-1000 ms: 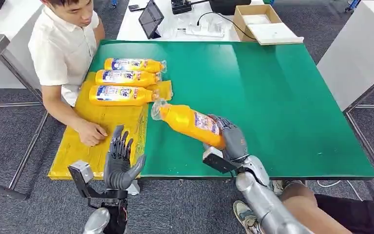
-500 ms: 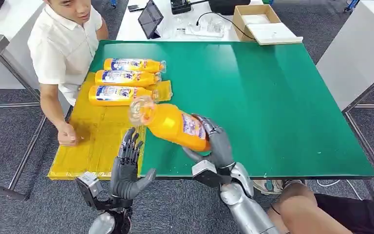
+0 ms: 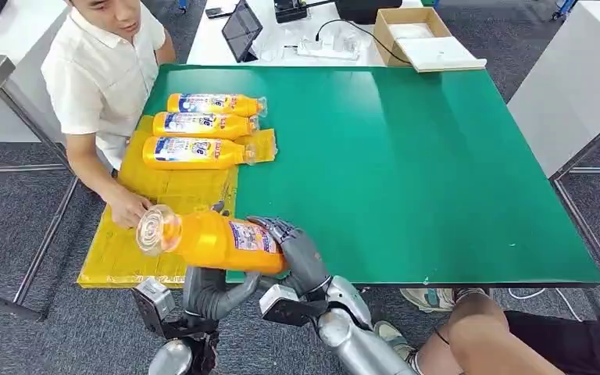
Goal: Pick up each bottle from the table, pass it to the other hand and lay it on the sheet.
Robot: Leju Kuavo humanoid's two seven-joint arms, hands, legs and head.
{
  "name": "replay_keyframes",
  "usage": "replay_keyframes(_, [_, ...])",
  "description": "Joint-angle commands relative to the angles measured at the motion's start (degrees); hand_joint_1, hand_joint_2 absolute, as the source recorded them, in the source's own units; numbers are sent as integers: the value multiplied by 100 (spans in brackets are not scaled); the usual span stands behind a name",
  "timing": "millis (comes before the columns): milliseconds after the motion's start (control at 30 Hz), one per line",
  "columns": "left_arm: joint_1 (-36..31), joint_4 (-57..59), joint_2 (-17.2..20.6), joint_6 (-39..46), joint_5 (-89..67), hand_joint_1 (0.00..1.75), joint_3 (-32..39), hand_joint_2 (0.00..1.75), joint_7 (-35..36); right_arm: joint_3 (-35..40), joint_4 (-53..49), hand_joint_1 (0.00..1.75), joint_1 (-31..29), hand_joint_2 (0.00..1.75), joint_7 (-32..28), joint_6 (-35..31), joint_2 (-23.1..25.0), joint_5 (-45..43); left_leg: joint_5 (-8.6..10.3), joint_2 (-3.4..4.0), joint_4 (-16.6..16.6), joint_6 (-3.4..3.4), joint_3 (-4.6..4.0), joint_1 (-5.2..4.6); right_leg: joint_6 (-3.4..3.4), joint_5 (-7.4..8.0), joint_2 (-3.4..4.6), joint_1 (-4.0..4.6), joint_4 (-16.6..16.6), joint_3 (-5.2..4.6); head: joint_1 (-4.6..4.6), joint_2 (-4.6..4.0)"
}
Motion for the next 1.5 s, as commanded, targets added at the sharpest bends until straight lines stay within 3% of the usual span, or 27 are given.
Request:
replay_keyframes(33, [-237, 322, 135, -13, -121, 0, -208, 175, 13, 428, 885, 175, -405, 175, 52, 133, 104, 2, -10, 13, -9, -8, 32, 1, -9, -8, 4, 3, -6, 28, -2, 0])
replay_keyframes(133, [-379, 686, 74, -169, 182, 0, -133, 175, 404, 627, 929, 175, -397, 175, -15, 149, 175, -12, -7, 10, -9, -8, 29, 0, -9, -7, 2, 2, -6, 25, -2, 0])
replay_keyframes(367, [-373, 645, 153, -1167, 1148, 0, -173, 175, 539, 862, 1121, 175, -416, 175, -53, 183, 217, -169, -6, 11, -8, -5, 24, 1, -6, -5, 2, 2, -5, 19, 0, 0])
replay_keyframes(400, [-360, 629, 155, -1209, 1185, 31, -164, 175, 524, 875, 1155, 175, -405, 175, -78, 155, 220, -189, -11, 13, -11, -7, 39, 2, -9, -10, 1, 4, -8, 34, 0, 0])
replay_keyframes(433, [-361, 638, 156, -1218, 1201, 175, -155, 175, 529, 875, 1162, 175, -396, 175, -86, 150, 222, -195, -10, 15, -8, -7, 33, 2, -8, -9, 4, 4, -5, 27, 0, 0])
replay_keyframes(800, [-461, 946, 133, -1464, 1442, 175, -72, 175, 650, 1071, 1148, 175, -327, 175, -229, 213, 197, -215, -12, 7, -9, -10, 38, 4, -12, -14, -5, 6, -5, 34, -2, 0])
replay_keyframes(833, [-470, 958, 134, -1494, 1450, 175, -78, 175, 635, 1065, 1163, 166, -332, 175, -214, 264, 186, -255, -8, 4, -6, -8, 27, 2, -9, -10, -6, 4, -3, 25, 0, 0])
replay_keyframes(867, [-481, 958, 130, -1512, 1452, 175, -82, 175, 622, 1068, 1186, 58, -338, 175, -207, 315, 165, -272, -5, 5, -6, -5, 19, 1, -7, -6, -3, 3, -3, 15, -2, 0])
replay_keyframes(900, [-490, 944, 130, -1518, 1442, 175, -85, 175, 602, 1057, 1195, 0, -336, 175, -198, 307, 159, -273, -3, 4, -5, -4, 15, 0, -5, -5, -4, 2, -3, 12, -2, 0])
replay_keyframes(967, [-503, 912, 127, -1505, 1425, 175, -65, 175, 562, 1069, 1211, 0, -331, 175, -201, 339, 162, -275, -6, 3, -5, -6, 20, 2, -6, -8, -6, 4, -4, 18, 0, 0])
replay_keyframes(1000, [-510, 887, 124, -1492, 1422, 175, -40, 175, 553, 1090, 1194, 0, -319, 0, -212, 350, 158, -265, -3, 3, -6, -5, 17, -1, -5, -6, -5, 0, -2, 13, -2, 0])
replay_keyframes(1433, [-519, 876, 124, -1482, 1426, 175, -17, 175, 545, 1095, 1187, 0, -307, 0, -217, 348, 162, -262, -7, 2, -5, -7, 25, 3, -8, -11, -9, 5, -3, 22, -2, 0])
replay_keyframes(1500, [-552, 896, 125, -1137, 1211, 175, 105, 175, 454, 1095, 1076, 0, -251, 0, -231, 179, 126, -192, -10, 4, -6, -8, 32, 3, -10, -13, -9, 6, -4, 29, -2, 0])
